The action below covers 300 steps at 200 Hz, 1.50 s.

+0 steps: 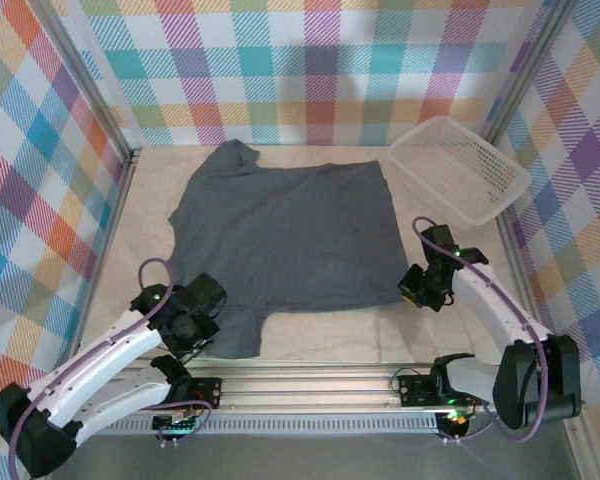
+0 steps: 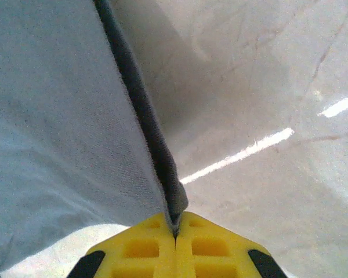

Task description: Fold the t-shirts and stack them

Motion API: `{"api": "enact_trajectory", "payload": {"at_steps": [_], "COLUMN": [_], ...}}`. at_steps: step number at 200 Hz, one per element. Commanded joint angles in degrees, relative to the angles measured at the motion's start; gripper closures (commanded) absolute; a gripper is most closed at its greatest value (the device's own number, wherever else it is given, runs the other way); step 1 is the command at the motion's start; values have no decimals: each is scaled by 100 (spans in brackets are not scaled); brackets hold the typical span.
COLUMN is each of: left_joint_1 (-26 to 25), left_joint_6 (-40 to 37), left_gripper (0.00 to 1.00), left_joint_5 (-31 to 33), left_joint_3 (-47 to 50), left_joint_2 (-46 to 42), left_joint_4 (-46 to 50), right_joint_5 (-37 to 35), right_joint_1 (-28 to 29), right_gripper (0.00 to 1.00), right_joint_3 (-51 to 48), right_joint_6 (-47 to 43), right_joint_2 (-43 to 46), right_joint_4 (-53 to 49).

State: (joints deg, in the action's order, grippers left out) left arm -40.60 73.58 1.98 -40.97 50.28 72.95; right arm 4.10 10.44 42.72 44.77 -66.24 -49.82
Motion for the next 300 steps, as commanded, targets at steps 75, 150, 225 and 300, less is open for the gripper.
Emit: {"api": "enact_trajectory", "payload": {"at_steps": [75,150,225,300], "left_joint_1": [1458,2956,3505,3540], "left_joint_6": [-1874,-2846,-3251,-3465], "left_gripper": [100,100,100,100], "left_joint_5": [873,473,404,371], "left_joint_3": [-2170,-3537,-4660,-5217], "left_joint_2": [2022,3502,4576,5234], "left_joint_4": [-1384,-2232,-2356,-2355], "right_joint_5": [-48,-142,-403,-349], "right_joint_1": [0,-384,-411,-411], "right_gripper": [100,100,100,100], "right_joint_3": [1756,3395,4107,4358], "right_joint_6": [-368,-415,-278,-218], "right_joint_2": [-1465,-3216,-3985,-4261], "right_joint_4": [-352,-312,-371,-379]}}
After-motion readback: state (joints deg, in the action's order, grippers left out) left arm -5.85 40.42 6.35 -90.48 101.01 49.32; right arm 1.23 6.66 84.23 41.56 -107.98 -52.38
